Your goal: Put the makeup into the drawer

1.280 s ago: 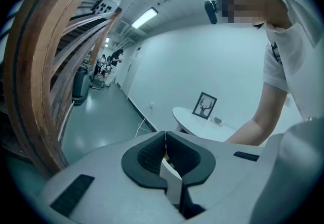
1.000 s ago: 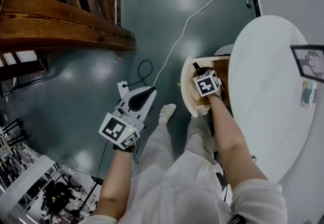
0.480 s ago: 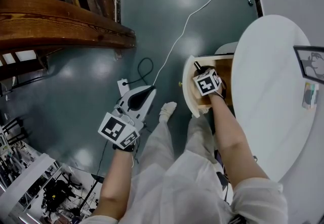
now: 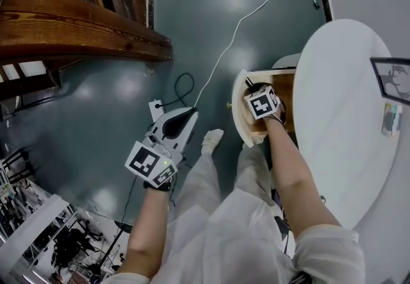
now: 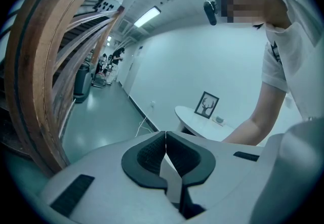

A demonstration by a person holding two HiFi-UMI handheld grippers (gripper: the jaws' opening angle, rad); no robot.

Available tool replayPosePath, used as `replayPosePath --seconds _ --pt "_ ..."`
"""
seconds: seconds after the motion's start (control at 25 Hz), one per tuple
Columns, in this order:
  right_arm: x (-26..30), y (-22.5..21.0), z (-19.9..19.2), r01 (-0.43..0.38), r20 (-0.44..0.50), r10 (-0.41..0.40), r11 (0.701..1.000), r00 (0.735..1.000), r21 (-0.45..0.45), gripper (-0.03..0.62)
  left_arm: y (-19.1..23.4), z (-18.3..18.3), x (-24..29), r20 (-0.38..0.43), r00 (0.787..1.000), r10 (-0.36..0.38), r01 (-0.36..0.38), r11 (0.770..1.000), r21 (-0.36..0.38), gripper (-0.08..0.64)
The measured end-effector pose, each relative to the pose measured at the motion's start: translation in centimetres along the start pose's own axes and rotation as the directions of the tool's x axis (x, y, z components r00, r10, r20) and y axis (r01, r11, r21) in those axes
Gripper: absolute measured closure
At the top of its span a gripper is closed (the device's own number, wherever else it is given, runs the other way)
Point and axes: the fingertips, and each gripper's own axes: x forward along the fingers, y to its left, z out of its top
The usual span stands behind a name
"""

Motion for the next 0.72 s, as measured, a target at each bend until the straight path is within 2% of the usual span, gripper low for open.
replayPosePath --seconds 0.32,0.44,0.72 --pt "-2.4 0.1 1.1 0.041 0.025 -0.04 0.999 0.999 -0.021 0.479 -0.7 0.7 -0.3 0.012 1.0 -0.011 0.011 1.0 0.013 0.542" --pt "-3.2 0.6 0.6 0.046 0.007 -0.046 0.999 0.999 -0.003 0.48 -1.1 1.2 -0.6 0.017 1.0 -0.018 0.018 1.0 0.02 0.543" --pt "-5.7 1.5 0.9 0.065 0.029 -0.066 0.998 0.997 0.019 0.489 -1.8 2.3 -1.6 0.037 0.999 -0.033 0.032 0.999 0.031 0.541"
